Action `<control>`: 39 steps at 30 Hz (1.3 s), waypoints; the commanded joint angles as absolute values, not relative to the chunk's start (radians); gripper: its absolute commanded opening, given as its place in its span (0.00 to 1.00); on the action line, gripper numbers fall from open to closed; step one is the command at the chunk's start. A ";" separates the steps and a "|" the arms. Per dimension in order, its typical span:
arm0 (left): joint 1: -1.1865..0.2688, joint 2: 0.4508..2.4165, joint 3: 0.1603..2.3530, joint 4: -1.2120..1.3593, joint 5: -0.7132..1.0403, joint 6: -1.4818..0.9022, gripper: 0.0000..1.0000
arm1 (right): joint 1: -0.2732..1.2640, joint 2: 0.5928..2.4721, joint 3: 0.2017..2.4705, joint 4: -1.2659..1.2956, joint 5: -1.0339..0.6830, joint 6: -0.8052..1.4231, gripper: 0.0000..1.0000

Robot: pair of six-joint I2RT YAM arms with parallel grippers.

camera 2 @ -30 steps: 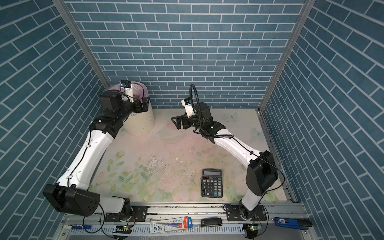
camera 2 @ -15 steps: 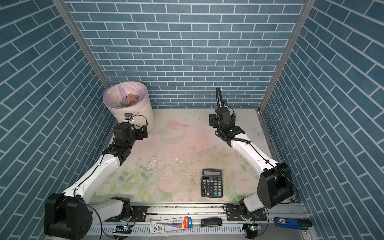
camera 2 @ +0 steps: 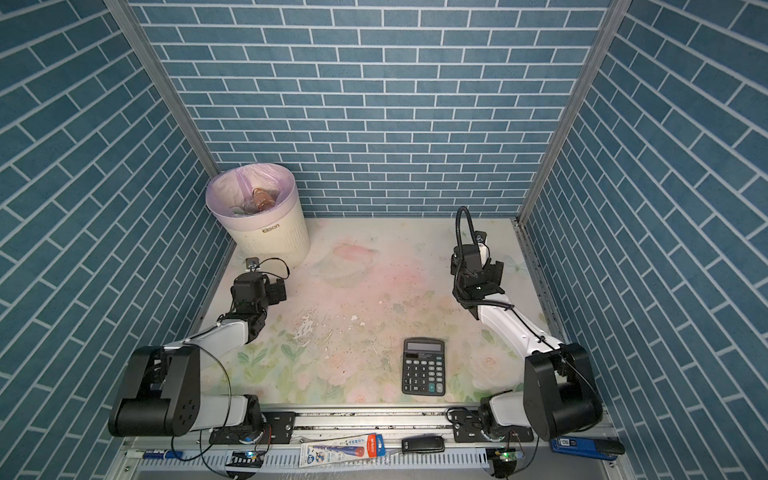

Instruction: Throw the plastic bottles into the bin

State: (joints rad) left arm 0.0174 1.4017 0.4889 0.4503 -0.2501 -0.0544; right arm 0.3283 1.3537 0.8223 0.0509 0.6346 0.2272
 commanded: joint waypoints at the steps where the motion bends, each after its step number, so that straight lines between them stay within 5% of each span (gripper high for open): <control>1: 0.060 1.438 0.479 0.586 -0.179 -0.096 0.99 | 0.313 1.344 0.750 0.157 0.726 0.147 0.99; 7: 0.037 1.424 0.434 0.659 -0.210 -0.076 0.99 | 0.289 1.344 0.612 0.296 0.791 0.074 0.99; 11: -0.023 1.549 0.299 1.069 -0.165 0.034 0.99 | 0.273 1.378 0.566 0.390 0.810 0.034 0.99; 13: -0.026 1.487 0.337 0.893 -0.177 0.017 0.99 | 0.263 1.400 0.529 0.498 0.805 -0.009 0.99; 22: -0.033 1.517 0.369 0.880 -0.167 0.032 0.99 | 0.226 1.572 0.497 0.801 0.670 -0.112 0.99; 34: -0.046 1.526 0.374 0.885 -0.174 0.046 0.99 | 0.212 1.534 0.302 1.135 0.668 -0.073 0.99; 39: -0.045 1.528 0.373 0.889 -0.174 0.046 0.99 | 0.148 1.509 0.234 1.196 0.505 -0.024 0.99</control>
State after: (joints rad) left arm -0.0425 1.5261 0.3569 0.8875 -0.1783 0.0383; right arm 0.1905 1.5398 0.2829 1.0805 0.6182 -0.0525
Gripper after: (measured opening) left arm 0.994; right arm 0.992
